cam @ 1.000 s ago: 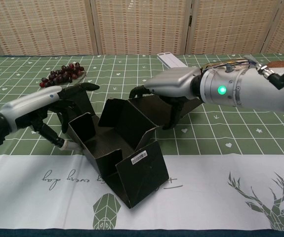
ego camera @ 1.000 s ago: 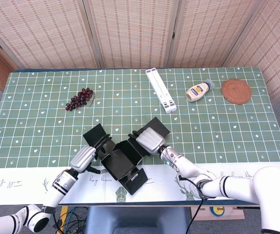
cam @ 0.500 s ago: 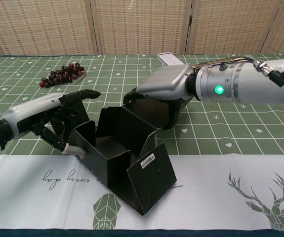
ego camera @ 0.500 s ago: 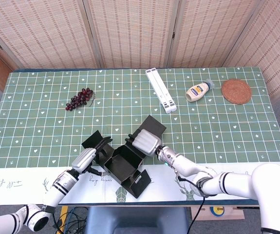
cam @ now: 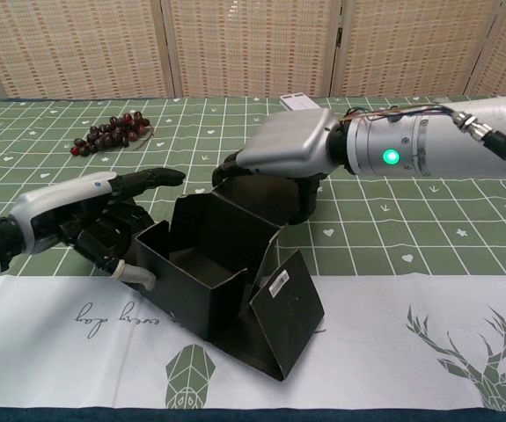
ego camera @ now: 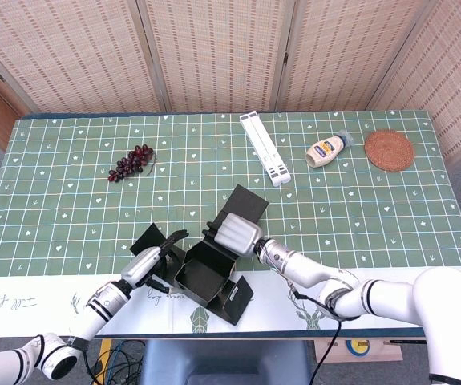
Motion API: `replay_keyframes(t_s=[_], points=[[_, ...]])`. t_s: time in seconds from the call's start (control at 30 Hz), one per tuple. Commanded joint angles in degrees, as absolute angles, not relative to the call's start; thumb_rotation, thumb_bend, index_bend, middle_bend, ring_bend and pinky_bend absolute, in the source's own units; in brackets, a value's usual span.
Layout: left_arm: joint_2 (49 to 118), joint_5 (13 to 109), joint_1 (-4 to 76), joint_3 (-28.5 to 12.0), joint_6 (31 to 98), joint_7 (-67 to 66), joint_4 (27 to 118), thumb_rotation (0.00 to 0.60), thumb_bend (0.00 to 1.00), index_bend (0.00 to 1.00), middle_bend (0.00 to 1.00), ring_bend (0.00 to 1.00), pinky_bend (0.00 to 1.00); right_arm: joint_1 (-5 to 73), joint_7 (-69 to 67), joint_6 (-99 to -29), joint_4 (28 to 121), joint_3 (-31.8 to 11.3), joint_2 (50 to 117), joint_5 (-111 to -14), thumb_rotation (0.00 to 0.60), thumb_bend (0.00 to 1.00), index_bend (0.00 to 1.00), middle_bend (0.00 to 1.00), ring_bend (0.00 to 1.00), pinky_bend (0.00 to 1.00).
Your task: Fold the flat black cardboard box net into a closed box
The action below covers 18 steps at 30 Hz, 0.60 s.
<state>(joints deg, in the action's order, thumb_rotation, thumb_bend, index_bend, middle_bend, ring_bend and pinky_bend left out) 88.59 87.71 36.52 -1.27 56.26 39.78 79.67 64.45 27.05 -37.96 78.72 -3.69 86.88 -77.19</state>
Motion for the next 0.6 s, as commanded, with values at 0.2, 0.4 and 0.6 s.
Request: replay_keyframes(t_s=[0.2, 0.4, 0.6], points=[[87.13, 88.96, 37.76, -0.18, 54.65, 43.94, 80.56, 0.6, 0.11, 0.0, 0.0, 0.43, 0.65, 65.12, 25.7, -38.98, 77.01, -3.18, 87.21, -81.59, 0.6, 0.31, 0.17, 0.35, 0.83, 0.86], [86.09, 88.97, 38.37, 0.12, 53.8, 46.36, 81.33, 0.6, 0.11, 0.01, 0.0, 0.45, 0.67, 65.28, 24.69, -39.87, 76.74, -2.97, 87.36, -84.02, 0.6, 0.31, 0.17, 0.36, 0.83, 0.86], [85.23, 88.73, 38.71, 0.64, 52.89, 47.91, 81.88, 0.6, 0.11, 0.01, 0.01, 0.45, 0.68, 65.38, 24.36, -41.05, 76.76, -2.62, 87.1, -86.66, 0.6, 0.31, 0.17, 0.36, 0.83, 0.86]])
